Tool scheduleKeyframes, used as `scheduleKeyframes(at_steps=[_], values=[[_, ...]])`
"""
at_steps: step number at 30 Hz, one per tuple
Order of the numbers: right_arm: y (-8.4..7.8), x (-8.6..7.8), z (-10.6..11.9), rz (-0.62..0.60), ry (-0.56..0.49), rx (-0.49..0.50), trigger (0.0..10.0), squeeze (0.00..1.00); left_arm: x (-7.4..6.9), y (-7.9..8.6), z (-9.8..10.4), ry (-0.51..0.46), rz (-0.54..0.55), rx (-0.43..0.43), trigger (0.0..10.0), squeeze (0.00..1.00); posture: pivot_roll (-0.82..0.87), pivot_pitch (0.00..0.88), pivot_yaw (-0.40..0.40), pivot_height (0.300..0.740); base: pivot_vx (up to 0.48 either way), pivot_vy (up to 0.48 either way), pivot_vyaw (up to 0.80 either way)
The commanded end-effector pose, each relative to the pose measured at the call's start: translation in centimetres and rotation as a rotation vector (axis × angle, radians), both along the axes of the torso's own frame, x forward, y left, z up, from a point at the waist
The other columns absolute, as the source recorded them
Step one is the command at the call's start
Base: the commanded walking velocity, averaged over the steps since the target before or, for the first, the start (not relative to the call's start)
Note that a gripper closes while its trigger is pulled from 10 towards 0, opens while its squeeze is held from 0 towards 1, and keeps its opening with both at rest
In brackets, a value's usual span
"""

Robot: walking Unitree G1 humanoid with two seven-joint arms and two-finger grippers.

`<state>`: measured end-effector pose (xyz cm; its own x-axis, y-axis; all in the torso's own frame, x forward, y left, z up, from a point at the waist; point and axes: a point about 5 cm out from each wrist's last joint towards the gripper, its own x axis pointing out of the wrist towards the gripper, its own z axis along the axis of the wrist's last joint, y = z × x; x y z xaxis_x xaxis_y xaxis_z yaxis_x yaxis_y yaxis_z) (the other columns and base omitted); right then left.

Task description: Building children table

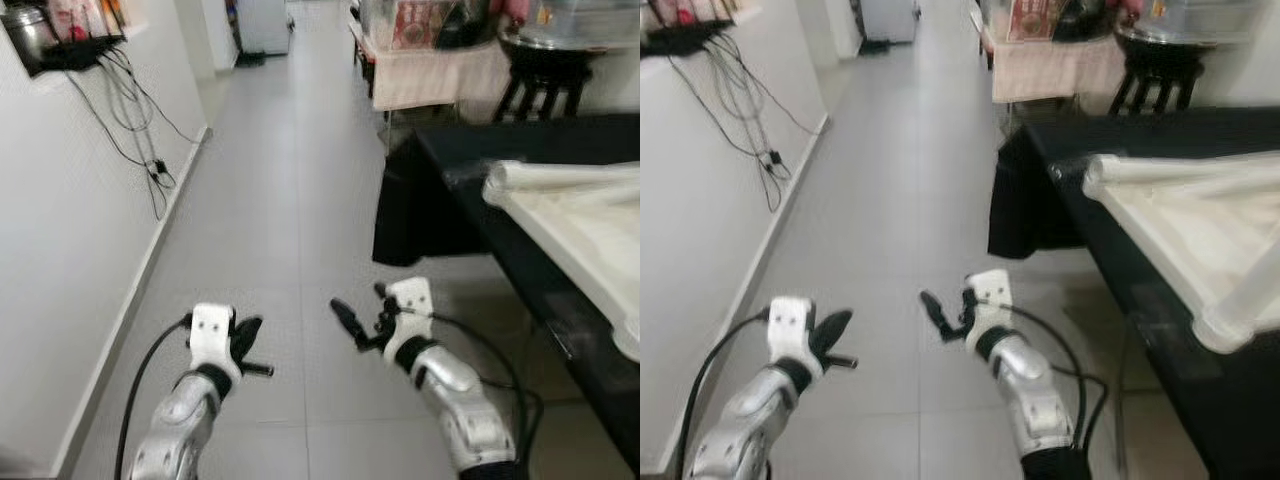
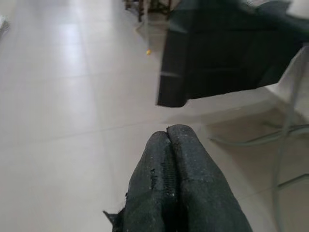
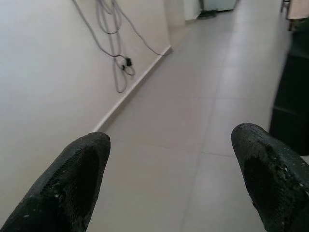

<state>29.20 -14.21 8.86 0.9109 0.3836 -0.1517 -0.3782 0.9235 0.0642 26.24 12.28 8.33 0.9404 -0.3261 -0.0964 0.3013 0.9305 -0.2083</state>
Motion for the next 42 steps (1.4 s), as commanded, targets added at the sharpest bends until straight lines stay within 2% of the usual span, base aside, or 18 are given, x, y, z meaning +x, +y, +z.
scheduleKeyframes(at_steps=[1, 21, 42], values=[[0.7, 0.0, 0.1, 0.018, -0.012, 0.030, 10.0, 0.00, -0.1, 0.6, -0.3, 0.008, 0.009, 0.013, 10.0, 0.00, -0.06, 0.000, 0.025, 0.740, 0.259, 0.000, 0.00], [1.2, 0.2, -1.3, 0.035, 0.018, 0.078, 10.0, 0.00, 0.2, 0.9, -1.6, 0.030, 0.002, 0.010, 10.0, 0.00, -0.06, 0.000, 0.026, 0.740, 0.258, 0.000, 0.00], [1.2, 0.7, -1.2, 0.040, 0.015, 0.112, 10.0, 0.00, 0.7, 1.1, -1.5, 0.012, 0.021, 0.007, 10.0, 0.00, -0.06, 0.000, 0.025, 0.740, 0.249, 0.000, 0.00]])
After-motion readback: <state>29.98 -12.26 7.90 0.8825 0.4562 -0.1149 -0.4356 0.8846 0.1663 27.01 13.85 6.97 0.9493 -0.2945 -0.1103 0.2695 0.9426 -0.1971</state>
